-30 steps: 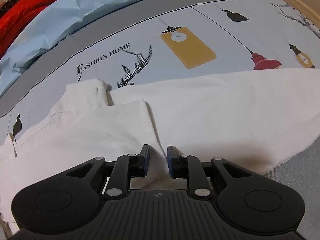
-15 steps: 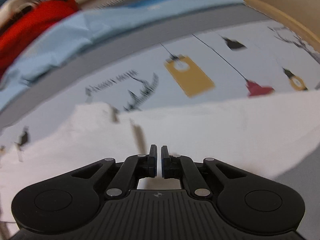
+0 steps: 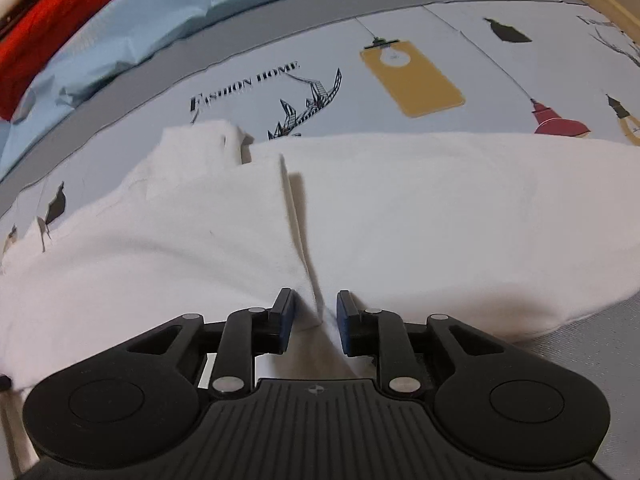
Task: Fold small clothes
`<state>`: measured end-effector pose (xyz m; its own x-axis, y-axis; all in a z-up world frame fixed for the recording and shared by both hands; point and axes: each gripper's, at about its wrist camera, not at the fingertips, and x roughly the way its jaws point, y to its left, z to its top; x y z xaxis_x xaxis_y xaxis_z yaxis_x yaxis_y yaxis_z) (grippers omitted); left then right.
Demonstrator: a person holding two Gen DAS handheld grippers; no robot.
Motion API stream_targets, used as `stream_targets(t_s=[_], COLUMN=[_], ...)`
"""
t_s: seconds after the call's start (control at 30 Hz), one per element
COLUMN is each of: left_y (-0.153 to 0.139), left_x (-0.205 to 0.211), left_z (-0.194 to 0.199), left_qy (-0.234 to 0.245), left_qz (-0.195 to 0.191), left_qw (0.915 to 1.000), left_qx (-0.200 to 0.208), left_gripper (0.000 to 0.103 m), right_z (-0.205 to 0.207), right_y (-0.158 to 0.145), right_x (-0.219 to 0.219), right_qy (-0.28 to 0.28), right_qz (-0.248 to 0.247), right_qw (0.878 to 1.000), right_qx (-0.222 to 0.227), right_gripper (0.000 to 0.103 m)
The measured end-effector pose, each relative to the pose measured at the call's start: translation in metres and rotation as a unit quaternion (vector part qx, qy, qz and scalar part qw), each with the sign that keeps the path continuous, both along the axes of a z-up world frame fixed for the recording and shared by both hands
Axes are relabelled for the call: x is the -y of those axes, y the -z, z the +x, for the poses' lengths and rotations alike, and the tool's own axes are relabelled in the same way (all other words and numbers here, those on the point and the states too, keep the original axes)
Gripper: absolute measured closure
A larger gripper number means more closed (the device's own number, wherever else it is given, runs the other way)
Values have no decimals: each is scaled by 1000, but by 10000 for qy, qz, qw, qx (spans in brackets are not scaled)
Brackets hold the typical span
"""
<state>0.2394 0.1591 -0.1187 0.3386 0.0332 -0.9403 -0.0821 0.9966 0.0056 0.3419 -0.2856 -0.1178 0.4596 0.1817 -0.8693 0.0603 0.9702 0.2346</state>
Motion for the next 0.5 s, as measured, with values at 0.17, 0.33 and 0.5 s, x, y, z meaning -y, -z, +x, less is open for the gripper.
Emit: stream_targets(t_s=[0.17, 0.33, 0.5], left_y=[-60, -132, -154], left_x=[16, 39, 68], left_z=[-17, -57, -111], left_qy=[-206, -239, -67], left_qz=[77, 96, -26], left_qw=[9977, 9887, 9767], left_qx=[648, 1478, 2143], left_gripper=[92, 75, 69], right_z=[-15, -40, -61], right_y=[-45, -66, -64], right_x=[34, 100, 178], right_qy=[551, 1237, 2134], right_qz=[337, 497, 638], right_qw=[9958, 9853, 9650], right_qx=[651, 1073, 1381], right_gripper=[79, 79, 102])
